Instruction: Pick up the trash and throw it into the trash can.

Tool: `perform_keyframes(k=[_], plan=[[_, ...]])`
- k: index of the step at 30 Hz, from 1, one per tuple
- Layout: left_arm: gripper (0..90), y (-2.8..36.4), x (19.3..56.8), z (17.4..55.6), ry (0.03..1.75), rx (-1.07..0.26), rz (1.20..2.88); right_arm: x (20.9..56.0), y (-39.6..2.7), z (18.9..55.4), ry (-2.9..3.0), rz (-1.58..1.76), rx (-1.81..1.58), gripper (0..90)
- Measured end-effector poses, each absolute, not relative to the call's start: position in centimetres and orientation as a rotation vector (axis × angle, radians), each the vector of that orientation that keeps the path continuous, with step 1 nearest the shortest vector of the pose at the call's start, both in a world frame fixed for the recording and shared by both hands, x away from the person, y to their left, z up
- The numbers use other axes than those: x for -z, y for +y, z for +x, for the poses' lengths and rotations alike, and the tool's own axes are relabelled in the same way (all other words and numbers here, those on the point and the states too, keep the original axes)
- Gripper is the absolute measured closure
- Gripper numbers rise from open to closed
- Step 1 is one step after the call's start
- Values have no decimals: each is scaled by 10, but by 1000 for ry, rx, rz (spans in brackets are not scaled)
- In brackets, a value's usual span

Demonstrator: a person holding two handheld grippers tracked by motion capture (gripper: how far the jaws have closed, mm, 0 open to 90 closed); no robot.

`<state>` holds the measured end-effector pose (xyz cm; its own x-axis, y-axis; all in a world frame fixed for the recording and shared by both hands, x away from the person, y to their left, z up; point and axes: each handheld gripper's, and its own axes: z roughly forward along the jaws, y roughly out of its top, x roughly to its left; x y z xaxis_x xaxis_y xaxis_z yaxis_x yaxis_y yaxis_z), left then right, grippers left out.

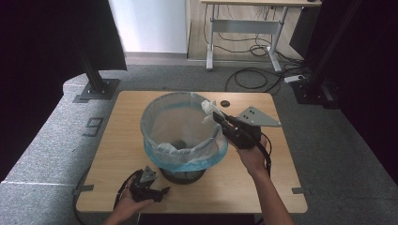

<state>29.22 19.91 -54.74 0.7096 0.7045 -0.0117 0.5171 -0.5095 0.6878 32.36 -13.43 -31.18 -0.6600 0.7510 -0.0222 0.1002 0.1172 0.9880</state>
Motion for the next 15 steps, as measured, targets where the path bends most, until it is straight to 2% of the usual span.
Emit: perform_keyframes(k=[15], plan=[[151, 199, 547, 292, 924, -353, 2229, 314, -111, 335, 1912, 803, -1580, 837]])
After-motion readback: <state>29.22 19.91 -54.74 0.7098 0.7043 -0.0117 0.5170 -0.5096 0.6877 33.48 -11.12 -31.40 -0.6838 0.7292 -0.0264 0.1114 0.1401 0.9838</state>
